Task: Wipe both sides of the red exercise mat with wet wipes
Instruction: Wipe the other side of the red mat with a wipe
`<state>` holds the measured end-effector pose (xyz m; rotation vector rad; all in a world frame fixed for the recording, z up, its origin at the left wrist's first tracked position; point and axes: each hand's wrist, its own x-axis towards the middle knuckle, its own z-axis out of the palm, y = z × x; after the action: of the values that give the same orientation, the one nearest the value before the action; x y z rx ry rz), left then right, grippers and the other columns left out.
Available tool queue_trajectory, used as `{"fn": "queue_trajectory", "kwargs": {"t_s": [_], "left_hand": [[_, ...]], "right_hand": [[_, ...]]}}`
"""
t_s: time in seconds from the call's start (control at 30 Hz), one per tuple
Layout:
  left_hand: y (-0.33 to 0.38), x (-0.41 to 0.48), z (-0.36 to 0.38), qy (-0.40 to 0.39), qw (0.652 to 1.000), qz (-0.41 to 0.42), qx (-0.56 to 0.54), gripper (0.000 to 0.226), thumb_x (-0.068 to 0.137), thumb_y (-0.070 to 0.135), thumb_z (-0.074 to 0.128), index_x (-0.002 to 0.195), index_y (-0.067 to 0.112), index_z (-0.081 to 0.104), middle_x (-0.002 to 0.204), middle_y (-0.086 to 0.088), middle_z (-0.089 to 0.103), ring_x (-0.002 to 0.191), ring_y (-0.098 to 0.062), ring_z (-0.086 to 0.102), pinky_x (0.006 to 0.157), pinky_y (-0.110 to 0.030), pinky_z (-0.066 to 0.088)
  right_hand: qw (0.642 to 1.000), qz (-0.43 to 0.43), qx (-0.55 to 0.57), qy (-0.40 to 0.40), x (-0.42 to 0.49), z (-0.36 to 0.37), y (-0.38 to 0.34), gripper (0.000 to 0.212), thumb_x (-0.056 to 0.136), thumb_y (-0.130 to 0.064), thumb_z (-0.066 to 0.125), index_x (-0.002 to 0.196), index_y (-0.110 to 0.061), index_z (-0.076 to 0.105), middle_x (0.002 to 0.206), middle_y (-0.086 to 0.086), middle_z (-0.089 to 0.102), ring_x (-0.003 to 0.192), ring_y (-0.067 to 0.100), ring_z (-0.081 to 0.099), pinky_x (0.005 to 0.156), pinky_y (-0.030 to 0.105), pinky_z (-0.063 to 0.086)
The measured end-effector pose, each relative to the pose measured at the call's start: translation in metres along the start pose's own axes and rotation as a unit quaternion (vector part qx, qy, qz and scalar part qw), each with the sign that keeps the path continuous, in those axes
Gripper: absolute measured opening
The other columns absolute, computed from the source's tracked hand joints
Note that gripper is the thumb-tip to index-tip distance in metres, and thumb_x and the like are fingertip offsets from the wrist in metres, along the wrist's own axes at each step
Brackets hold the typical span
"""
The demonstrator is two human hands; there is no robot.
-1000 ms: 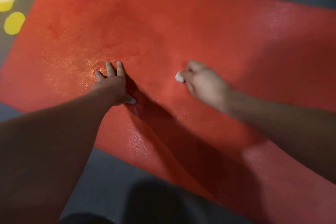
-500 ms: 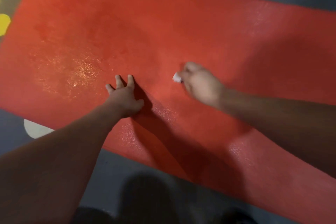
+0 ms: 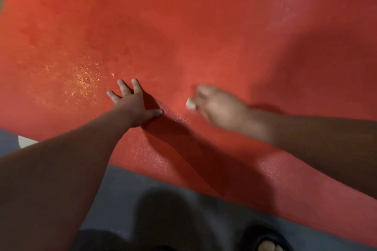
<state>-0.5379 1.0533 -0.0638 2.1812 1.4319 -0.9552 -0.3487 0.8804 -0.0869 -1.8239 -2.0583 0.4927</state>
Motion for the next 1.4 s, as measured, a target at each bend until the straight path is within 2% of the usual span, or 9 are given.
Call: {"fn": "queue_trajectory", "kwargs": {"t_s": [0.13,0.37,0.6,0.77,0.9,1.1,1.17,1.33,1.4], "left_hand": [[-0.001,0.0,0.004,0.006,1.0,-0.007,-0.009,0.129,0.081,0.068,0.068,0.159,0.015,-0.02,0.161,-0.024,-0.028,0.143,-0.063,-0.016,0.119,-0.065,0.011],[-0.002,0.001,0.004,0.023,1.0,-0.008,-0.01,0.13,0.08,0.069,0.069,0.159,0.015,-0.018,0.162,-0.026,-0.026,0.143,-0.064,-0.015,0.12,-0.063,0.005],[-0.016,-0.001,0.001,0.026,1.0,0.01,-0.011,0.129,0.074,0.075,0.069,0.161,0.025,-0.013,0.167,-0.016,-0.019,0.149,-0.055,-0.009,0.12,-0.062,0.015],[-0.073,-0.007,-0.007,0.09,0.995,0.043,0.002,0.104,0.078,0.063,0.074,0.155,0.012,0.028,0.162,-0.018,0.028,0.146,-0.039,0.033,0.118,-0.049,0.034],[-0.105,-0.016,0.013,0.052,0.997,-0.04,-0.031,0.114,0.082,0.065,0.071,0.163,0.024,0.001,0.17,-0.011,-0.004,0.152,-0.048,0.005,0.123,-0.055,0.02],[-0.106,-0.008,0.022,0.042,0.996,-0.044,-0.06,0.112,0.086,0.062,0.067,0.161,0.032,-0.011,0.169,-0.005,-0.018,0.151,-0.052,-0.007,0.121,-0.06,0.017],[-0.109,-0.007,0.021,0.039,0.997,-0.043,-0.056,0.112,0.086,0.064,0.066,0.161,0.033,-0.012,0.169,-0.003,-0.019,0.152,-0.05,-0.007,0.12,-0.061,0.019],[-0.113,-0.009,0.017,0.028,0.999,-0.025,-0.038,0.113,0.083,0.072,0.063,0.16,0.036,-0.013,0.169,0.0,-0.018,0.153,-0.046,-0.003,0.12,-0.059,0.021],[-0.12,-0.009,0.009,0.015,1.0,-0.012,-0.022,0.117,0.081,0.069,0.068,0.16,0.037,-0.012,0.169,0.001,-0.016,0.154,-0.043,0.002,0.12,-0.056,0.023]], "right_hand": [[0.987,-0.138,-0.015,-0.079,-0.024,0.001,-0.021,0.017,0.095,-0.017,0.057,0.111,-0.016,0.063,0.098,0.006,0.052,0.085,0.026,0.055,0.071,0.039,0.052],[0.99,0.094,-0.079,0.069,-0.001,-0.021,0.041,0.021,0.088,-0.008,0.054,0.107,-0.008,0.064,0.097,0.019,0.054,0.081,0.041,0.058,0.072,0.045,0.052],[0.981,-0.148,-0.041,-0.116,-0.046,0.004,-0.04,0.022,0.092,-0.013,0.055,0.113,-0.017,0.062,0.101,0.005,0.054,0.089,0.027,0.056,0.075,0.038,0.053],[0.996,0.028,-0.077,0.045,0.034,-0.008,0.016,0.021,0.091,-0.016,0.053,0.106,-0.01,0.067,0.097,0.016,0.056,0.083,0.039,0.061,0.073,0.042,0.052],[0.99,0.108,-0.059,0.069,0.051,0.011,-0.021,0.024,0.087,-0.012,0.049,0.103,-0.007,0.066,0.099,0.018,0.057,0.083,0.041,0.061,0.073,0.044,0.054],[0.975,-0.171,0.043,-0.135,0.02,0.051,-0.108,0.034,0.097,-0.037,0.034,0.108,-0.018,0.059,0.102,0.005,0.055,0.096,0.029,0.058,0.081,0.044,0.052],[0.976,-0.189,0.009,-0.108,0.044,0.046,-0.088,0.031,0.102,-0.039,0.037,0.106,-0.018,0.059,0.1,0.003,0.053,0.095,0.027,0.056,0.079,0.041,0.049],[0.992,0.09,-0.063,0.064,0.121,0.015,-0.013,0.023,0.092,-0.009,0.052,0.107,-0.009,0.069,0.102,0.02,0.054,0.089,0.041,0.059,0.077,0.043,0.048],[0.994,0.09,-0.042,0.038,0.118,0.023,-0.032,0.025,0.09,-0.007,0.052,0.11,-0.009,0.067,0.107,0.019,0.056,0.093,0.04,0.059,0.082,0.043,0.052]]}}
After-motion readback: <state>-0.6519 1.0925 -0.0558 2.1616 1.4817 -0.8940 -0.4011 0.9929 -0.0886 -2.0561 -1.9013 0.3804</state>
